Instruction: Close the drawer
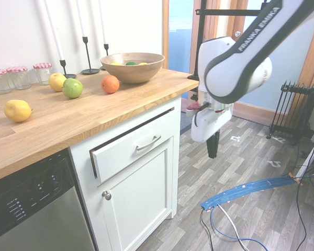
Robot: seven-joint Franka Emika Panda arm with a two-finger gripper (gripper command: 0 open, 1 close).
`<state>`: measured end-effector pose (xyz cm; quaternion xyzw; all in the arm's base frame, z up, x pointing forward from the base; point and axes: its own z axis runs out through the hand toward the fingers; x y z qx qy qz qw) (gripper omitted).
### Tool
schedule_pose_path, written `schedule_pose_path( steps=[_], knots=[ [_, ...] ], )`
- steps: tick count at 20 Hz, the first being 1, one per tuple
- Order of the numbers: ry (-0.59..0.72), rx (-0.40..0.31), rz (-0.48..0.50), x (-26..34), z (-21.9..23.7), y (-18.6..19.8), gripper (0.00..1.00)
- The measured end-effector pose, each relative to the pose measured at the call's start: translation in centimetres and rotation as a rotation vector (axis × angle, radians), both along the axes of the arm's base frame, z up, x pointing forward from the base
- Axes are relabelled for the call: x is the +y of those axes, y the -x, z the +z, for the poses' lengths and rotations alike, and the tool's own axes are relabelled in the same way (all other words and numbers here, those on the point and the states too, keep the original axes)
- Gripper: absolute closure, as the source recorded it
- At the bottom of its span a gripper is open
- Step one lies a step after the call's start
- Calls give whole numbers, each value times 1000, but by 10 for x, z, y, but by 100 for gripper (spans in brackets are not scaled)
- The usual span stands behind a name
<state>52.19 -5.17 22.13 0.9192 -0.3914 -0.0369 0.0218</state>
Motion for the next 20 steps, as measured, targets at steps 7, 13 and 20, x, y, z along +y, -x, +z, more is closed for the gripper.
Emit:
schedule_pose_path(
  steps=[7,13,20],
  knots=[
    [2,-2,-14,-3,11,22,0],
    [4,-16,-15,-4,11,21,0],
    [3,-15,-19,-5,8,25,0]
  ],
)
